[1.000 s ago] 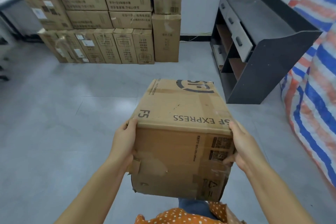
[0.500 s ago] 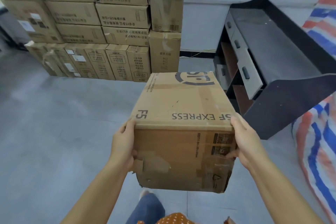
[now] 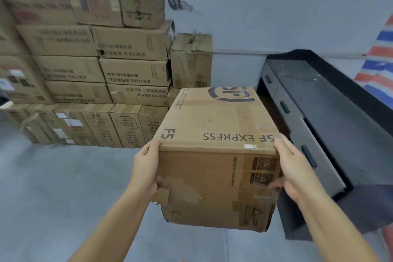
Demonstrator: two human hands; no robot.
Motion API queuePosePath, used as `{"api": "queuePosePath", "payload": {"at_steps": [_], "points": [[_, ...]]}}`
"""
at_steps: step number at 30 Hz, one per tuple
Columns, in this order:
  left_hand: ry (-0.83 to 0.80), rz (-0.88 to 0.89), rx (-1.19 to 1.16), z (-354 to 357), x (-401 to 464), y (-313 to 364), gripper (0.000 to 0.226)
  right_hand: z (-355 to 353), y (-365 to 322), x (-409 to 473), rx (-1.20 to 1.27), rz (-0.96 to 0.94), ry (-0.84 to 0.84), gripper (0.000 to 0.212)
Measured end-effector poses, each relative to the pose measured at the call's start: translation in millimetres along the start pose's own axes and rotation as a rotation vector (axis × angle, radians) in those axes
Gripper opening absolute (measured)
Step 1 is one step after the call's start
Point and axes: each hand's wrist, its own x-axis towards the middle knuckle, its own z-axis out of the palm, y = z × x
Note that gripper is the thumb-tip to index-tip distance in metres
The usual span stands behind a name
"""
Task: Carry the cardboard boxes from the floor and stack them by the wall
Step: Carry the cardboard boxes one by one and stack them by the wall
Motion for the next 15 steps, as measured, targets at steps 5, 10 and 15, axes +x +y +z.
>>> {"api": "queuePosePath", "payload": {"at_steps": [5, 10, 15], "points": [[-0.038, 0.133, -0.044, 29, 89, 82, 0.031, 40, -82, 82, 0.092, -0.126, 0.012, 0.032], [-0.095, 0.281, -0.096, 71, 174, 166, 0.022, 72, -167, 168, 0.111, -0.249, 0.038, 0.032], [-0.088, 0.421, -0.066, 120, 258, 238, 0.022, 97, -233, 266, 0.173, -0.318, 0.029, 0.030]]}}
